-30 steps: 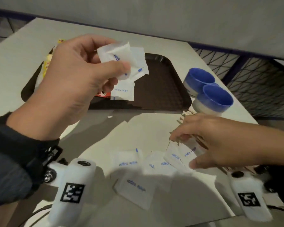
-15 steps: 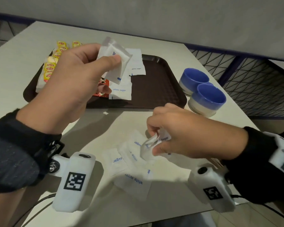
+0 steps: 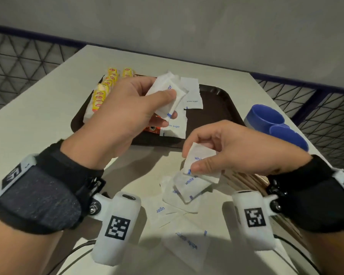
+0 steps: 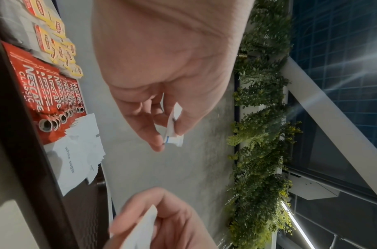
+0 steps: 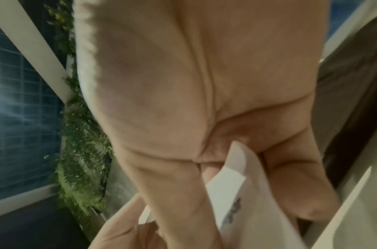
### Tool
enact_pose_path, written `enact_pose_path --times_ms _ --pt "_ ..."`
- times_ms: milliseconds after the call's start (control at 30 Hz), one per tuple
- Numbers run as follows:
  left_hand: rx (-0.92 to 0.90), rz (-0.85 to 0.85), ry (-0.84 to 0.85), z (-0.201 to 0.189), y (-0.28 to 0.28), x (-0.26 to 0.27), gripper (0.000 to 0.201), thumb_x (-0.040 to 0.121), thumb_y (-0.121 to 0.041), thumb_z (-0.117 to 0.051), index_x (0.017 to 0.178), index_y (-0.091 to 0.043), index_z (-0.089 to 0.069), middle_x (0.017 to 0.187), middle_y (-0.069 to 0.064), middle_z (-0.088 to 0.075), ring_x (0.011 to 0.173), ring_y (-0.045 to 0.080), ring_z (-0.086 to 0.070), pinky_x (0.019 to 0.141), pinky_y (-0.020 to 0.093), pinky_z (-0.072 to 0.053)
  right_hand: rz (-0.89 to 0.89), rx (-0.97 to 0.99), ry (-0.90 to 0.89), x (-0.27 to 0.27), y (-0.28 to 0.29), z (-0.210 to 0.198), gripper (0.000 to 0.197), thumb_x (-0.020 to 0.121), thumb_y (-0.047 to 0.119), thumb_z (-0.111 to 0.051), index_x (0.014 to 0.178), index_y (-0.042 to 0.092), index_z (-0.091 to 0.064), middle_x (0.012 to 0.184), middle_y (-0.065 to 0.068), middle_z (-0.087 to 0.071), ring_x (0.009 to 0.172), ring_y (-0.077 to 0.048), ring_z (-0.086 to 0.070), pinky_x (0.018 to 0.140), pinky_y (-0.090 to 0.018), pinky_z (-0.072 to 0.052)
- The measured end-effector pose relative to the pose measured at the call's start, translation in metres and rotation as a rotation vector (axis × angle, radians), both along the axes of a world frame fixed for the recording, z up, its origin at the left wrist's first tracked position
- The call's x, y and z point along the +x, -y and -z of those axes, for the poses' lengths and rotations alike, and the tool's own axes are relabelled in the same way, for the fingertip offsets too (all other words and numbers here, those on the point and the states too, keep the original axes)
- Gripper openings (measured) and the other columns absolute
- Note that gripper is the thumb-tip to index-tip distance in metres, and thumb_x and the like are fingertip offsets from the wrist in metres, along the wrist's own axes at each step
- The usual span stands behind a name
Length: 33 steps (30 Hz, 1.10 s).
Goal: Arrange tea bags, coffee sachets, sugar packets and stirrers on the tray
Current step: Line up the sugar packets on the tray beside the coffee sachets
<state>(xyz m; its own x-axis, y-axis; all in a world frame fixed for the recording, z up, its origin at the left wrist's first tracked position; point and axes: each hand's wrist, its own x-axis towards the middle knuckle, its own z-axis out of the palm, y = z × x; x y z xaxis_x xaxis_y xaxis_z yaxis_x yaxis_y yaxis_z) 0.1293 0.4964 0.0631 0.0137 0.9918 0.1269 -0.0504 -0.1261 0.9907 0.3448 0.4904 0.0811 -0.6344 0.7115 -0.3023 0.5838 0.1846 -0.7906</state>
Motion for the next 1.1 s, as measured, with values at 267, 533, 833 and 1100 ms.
enact_pose_path --times_ms 267,533,833,1100 --pt "0.027 -0.054 -0.081 0.002 -0.006 -0.009 0.016 0.09 -0.011 -0.076 0.106 -0.011 -0.075 0.078 0.002 -0.07 0.057 0.014 -0.052 0.054 0.027 -0.043 -0.007 0.078 -0.19 -0.009 -0.005 0.001 0.032 0.079 0.009 -0.081 0.11 0.017 -0.078 0.107 -0.006 -0.077 0.104 -0.021 -0.073 0.096 -0.039 -0.058" --pt "-0.055 -0.053 -0.11 0.006 -0.007 -0.003 0.009 0.091 -0.013 -0.074 0.093 -0.006 -0.079 0.076 0.012 -0.072 0.06 0.015 -0.058 0.054 0.025 -0.044 0.315 -0.083 -0.779 -0.004 -0.017 0.013 0.057 0.07 -0.005 -0.071 0.124 0.014 -0.069 0.107 -0.017 -0.077 0.097 -0.029 -0.075 0.081 -0.032 -0.063" --pt "-0.149 0.131 0.115 0.002 0.009 0.014 0.017 0.088 -0.018 -0.068 0.089 -0.004 -0.077 0.083 0.013 -0.068 0.067 0.022 -0.069 0.05 0.023 -0.048 0.504 0.232 -0.836 0.0 -0.011 0.018 0.056 0.063 0.005 -0.08 0.118 0.013 -0.07 0.106 -0.014 -0.071 0.099 -0.021 -0.073 0.079 -0.032 -0.062" --pt "-0.055 0.153 0.136 0.0 0.015 0.019 0.017 0.076 -0.022 -0.077 0.087 -0.01 -0.081 0.082 0.01 -0.074 0.065 0.017 -0.066 0.052 0.022 -0.048 0.585 0.344 -0.73 -0.004 -0.006 0.02 0.057 0.062 0.024 -0.084 0.117 0.017 -0.07 0.099 -0.012 -0.069 0.08 -0.023 -0.065 0.066 -0.034 -0.061"
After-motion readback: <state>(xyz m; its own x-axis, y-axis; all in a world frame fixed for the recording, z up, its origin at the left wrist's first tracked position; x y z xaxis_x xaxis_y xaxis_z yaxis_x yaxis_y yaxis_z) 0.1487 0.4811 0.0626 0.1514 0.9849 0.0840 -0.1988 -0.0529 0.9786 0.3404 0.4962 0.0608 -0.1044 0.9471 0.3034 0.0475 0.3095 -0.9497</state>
